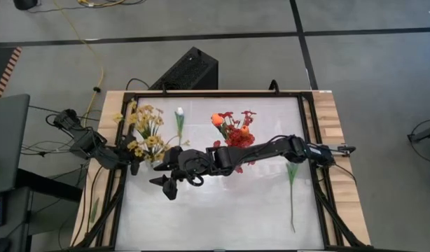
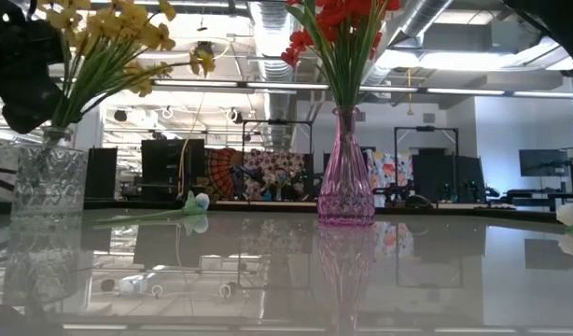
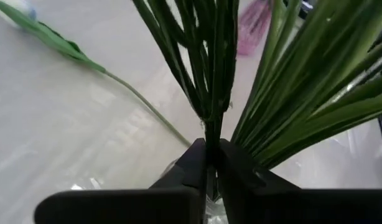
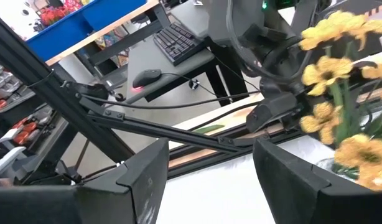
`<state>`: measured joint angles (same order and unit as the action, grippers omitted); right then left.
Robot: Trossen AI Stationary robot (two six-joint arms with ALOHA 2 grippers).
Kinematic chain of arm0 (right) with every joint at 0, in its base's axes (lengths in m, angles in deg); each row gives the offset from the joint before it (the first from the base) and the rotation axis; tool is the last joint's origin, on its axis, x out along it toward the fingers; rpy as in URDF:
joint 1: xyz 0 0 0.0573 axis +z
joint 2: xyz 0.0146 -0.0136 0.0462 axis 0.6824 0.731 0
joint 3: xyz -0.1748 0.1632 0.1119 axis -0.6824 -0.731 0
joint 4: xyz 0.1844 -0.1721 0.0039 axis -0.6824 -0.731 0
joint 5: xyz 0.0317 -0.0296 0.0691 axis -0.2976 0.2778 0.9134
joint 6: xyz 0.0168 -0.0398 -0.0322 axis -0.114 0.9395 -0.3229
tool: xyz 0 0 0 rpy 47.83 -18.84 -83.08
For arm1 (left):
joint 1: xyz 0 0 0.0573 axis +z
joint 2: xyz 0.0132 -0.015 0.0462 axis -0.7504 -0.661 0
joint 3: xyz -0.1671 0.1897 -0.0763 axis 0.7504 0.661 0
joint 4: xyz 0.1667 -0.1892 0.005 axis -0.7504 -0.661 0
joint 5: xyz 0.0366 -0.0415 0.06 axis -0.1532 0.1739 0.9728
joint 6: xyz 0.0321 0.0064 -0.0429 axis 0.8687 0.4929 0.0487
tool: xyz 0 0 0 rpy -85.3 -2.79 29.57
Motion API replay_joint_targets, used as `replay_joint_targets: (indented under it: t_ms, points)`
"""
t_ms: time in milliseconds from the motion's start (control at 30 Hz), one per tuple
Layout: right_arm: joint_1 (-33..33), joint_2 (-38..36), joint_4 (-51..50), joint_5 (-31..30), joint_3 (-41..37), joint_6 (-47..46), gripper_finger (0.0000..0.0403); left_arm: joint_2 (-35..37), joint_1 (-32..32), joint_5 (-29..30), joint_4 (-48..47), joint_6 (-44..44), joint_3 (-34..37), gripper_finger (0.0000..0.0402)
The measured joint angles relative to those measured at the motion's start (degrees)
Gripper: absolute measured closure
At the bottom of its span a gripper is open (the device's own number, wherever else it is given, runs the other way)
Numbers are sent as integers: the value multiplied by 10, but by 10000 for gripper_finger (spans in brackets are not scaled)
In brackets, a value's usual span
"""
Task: Sort flowers into vase by color
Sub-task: Put the yellow flowers into the transparent vase, then put the bottom white flower into the transparent vase
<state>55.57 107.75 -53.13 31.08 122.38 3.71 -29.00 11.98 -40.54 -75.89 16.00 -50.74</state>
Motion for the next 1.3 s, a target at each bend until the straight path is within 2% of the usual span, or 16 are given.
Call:
replay_joint_targets:
  t_ms: [300,600,833,933,1100,1200,1300]
  points:
    - [-7,0,0,25,0,0,143,0,0,-37,-10,20,-12,332]
    - [-11,0,0,50,0,3,143,0,0,-62,-73,35,-72,322]
    - [-11,0,-1,54,0,6,143,0,0,-178,-122,15,-102,321]
    - [-11,0,-9,85,0,4,143,0,0,-249,-122,18,-104,321]
    - [-8,-6,-108,185,0,-60,143,0,0,-282,-121,26,-116,321]
    - [3,-7,-220,235,1,-115,143,0,0,-295,-119,34,-117,321]
    - [30,-7,-359,246,0,-152,143,-2,0,-315,-116,51,-117,321]
